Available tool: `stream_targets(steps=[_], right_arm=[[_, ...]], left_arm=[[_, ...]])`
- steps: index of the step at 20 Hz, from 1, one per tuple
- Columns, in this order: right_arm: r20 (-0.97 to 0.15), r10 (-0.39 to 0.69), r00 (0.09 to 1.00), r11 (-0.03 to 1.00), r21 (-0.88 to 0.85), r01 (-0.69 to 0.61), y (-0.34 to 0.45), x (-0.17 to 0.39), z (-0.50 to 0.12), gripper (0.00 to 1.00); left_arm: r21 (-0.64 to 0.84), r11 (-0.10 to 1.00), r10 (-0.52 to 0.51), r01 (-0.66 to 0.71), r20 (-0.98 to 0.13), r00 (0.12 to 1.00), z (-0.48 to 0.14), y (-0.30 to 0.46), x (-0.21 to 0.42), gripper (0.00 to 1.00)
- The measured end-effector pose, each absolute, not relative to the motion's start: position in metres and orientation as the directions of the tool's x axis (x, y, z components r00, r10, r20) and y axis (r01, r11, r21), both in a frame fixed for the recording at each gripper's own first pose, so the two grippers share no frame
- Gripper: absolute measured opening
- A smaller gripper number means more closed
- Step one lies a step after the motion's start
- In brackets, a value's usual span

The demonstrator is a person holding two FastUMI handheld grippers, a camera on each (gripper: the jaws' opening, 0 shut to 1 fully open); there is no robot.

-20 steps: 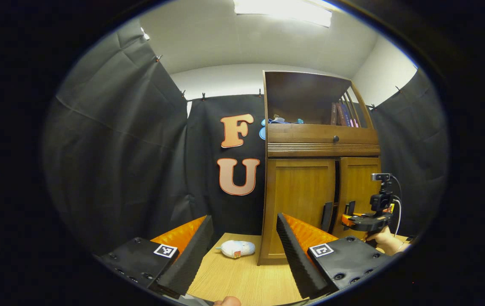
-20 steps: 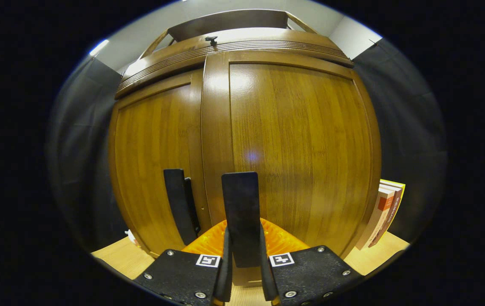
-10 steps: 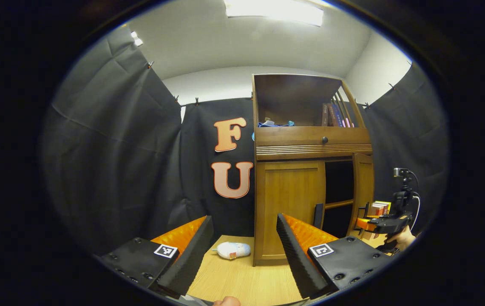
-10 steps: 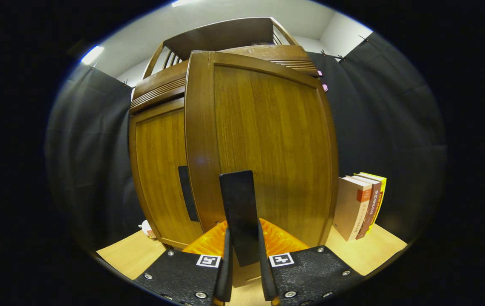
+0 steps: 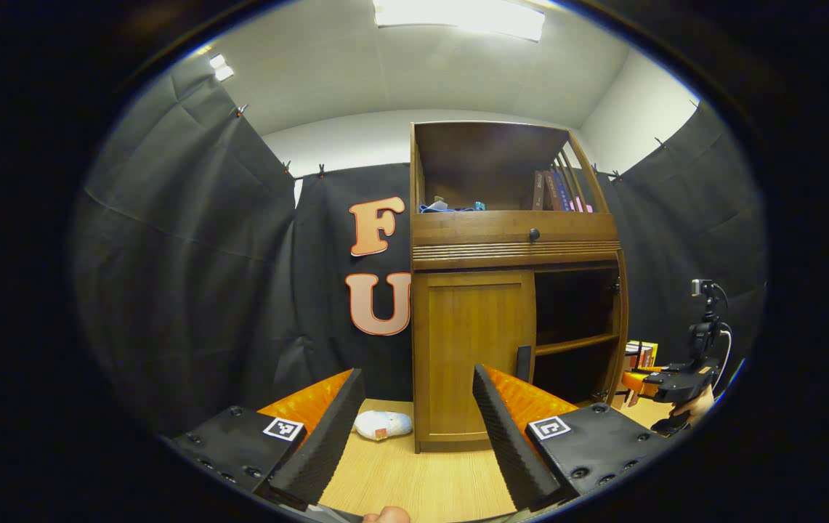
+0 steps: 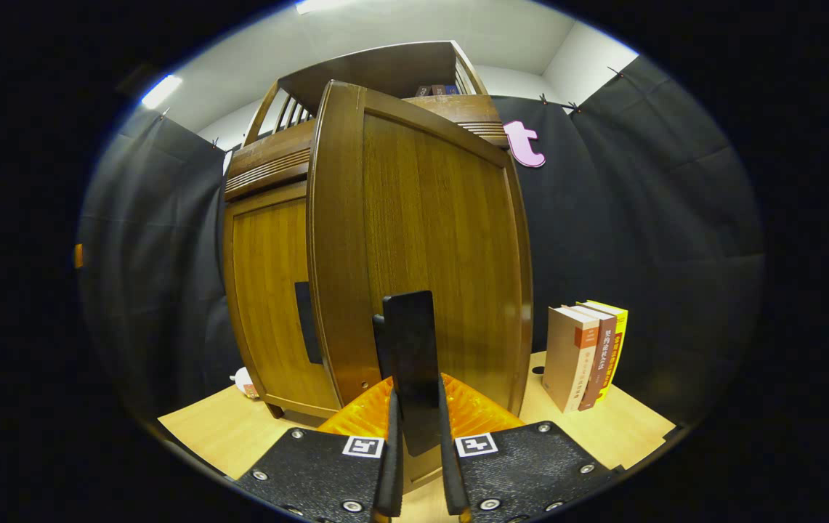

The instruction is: Open the right door of the double-door shoe cabinet with the right hand, and open the left door with the left hand.

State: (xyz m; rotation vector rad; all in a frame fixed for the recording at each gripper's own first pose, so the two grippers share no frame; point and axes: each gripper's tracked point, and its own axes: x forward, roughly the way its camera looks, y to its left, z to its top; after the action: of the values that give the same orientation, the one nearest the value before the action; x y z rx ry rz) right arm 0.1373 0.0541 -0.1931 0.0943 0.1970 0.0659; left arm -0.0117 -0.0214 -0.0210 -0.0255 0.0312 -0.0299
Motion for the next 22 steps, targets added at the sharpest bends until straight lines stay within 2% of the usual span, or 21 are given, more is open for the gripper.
stream_targets(steps=[3,6,7,12,17,18,19,20,22], right_arm=[[-0.189,0.056,0.980,0.996,0.085,-0.040,0.037,0.127,-0.190,0.19],[-0.190,0.035,0.981,0.997,0.076,-0.020,0.019,0.117,-0.188,0.18],[-0.191,0.027,0.981,0.997,0.072,-0.014,0.013,0.114,-0.188,0.12],[-0.194,-0.013,0.981,0.998,0.053,0.024,-0.020,0.104,-0.185,0.14],[-0.187,-0.082,0.979,0.996,0.017,0.086,-0.060,0.095,-0.182,0.04],[-0.185,-0.083,0.979,0.996,0.021,0.088,-0.067,0.091,-0.183,0.02],[-0.184,-0.079,0.980,0.996,0.027,0.086,-0.072,0.090,-0.183,0.07],[-0.182,-0.075,0.981,0.996,0.032,0.082,-0.077,0.090,-0.186,0.01],[-0.178,-0.074,0.981,0.996,0.032,0.081,-0.088,0.090,-0.187,0.01]], left_arm=[[-0.042,0.998,-0.057,0.055,-0.037,0.998,-0.022,-0.034,-0.009,0.95],[-0.048,0.997,-0.064,0.063,-0.037,0.997,-0.021,-0.042,-0.008,0.97],[-0.047,0.997,-0.067,0.065,-0.035,0.997,-0.021,-0.045,-0.007,0.97],[-0.052,0.995,-0.086,0.084,-0.035,0.996,-0.021,-0.060,-0.003,0.99],[-0.041,0.995,-0.097,0.096,-0.032,0.995,-0.018,-0.076,0.002,0.97],[-0.040,0.994,-0.100,0.099,-0.032,0.994,-0.019,-0.079,0.003,0.99],[-0.039,0.994,-0.102,0.101,-0.035,0.994,-0.020,-0.084,0.005,0.99],[-0.038,0.994,-0.105,0.103,-0.039,0.994,-0.022,-0.087,0.007,0.99],[-0.036,0.994,-0.105,0.103,-0.047,0.993,-0.025,-0.094,0.011,0.97]])
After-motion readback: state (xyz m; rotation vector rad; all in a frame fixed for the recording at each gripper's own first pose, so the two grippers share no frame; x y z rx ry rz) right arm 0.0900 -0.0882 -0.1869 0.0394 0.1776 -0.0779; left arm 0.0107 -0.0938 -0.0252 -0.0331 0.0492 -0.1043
